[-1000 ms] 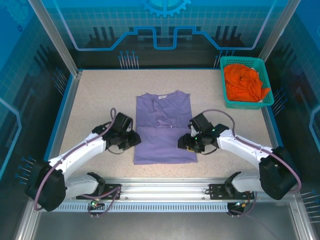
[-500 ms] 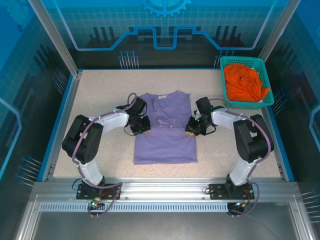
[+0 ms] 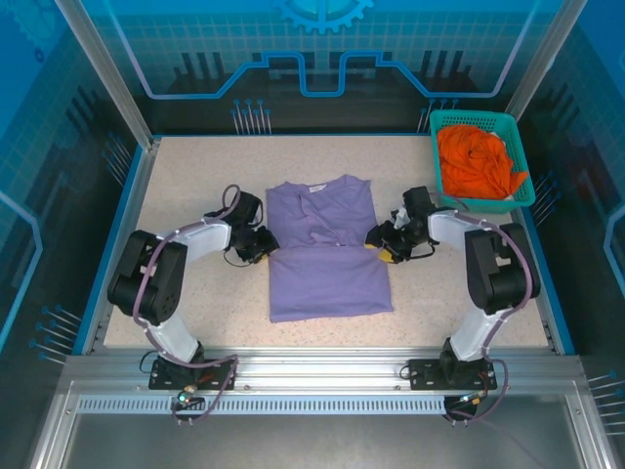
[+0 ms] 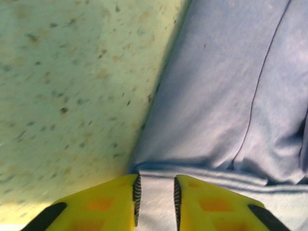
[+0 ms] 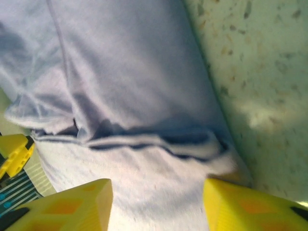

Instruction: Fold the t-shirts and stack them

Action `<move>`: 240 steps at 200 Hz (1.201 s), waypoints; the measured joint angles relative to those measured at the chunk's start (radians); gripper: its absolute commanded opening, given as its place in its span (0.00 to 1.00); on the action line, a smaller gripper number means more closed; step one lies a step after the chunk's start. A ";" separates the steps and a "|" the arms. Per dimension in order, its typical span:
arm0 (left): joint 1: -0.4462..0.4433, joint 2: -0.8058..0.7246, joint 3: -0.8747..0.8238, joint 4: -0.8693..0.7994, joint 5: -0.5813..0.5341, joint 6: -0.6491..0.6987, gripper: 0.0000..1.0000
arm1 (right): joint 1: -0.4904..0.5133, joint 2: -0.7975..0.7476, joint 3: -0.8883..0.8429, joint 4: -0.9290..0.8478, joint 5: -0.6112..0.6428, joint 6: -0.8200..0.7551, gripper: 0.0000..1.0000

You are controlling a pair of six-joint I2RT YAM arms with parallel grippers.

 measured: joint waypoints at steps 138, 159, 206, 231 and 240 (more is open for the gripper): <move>-0.201 -0.478 -0.447 -0.094 0.196 -0.077 0.49 | 0.155 -0.439 -0.366 -0.244 0.174 -0.091 0.61; -0.217 -0.510 -0.465 -0.095 0.195 -0.110 0.50 | 0.166 -0.465 -0.366 -0.259 0.206 -0.079 0.61; -0.226 -0.527 -0.483 -0.055 0.185 -0.167 0.44 | 0.167 -0.488 -0.384 -0.249 0.213 -0.054 0.55; -0.227 -0.494 -0.491 -0.021 0.188 -0.192 0.42 | 0.169 -0.468 -0.389 -0.217 0.185 -0.048 0.52; -0.227 -0.481 -0.491 -0.012 0.189 -0.196 0.40 | 0.172 -0.456 -0.389 -0.207 0.179 -0.050 0.49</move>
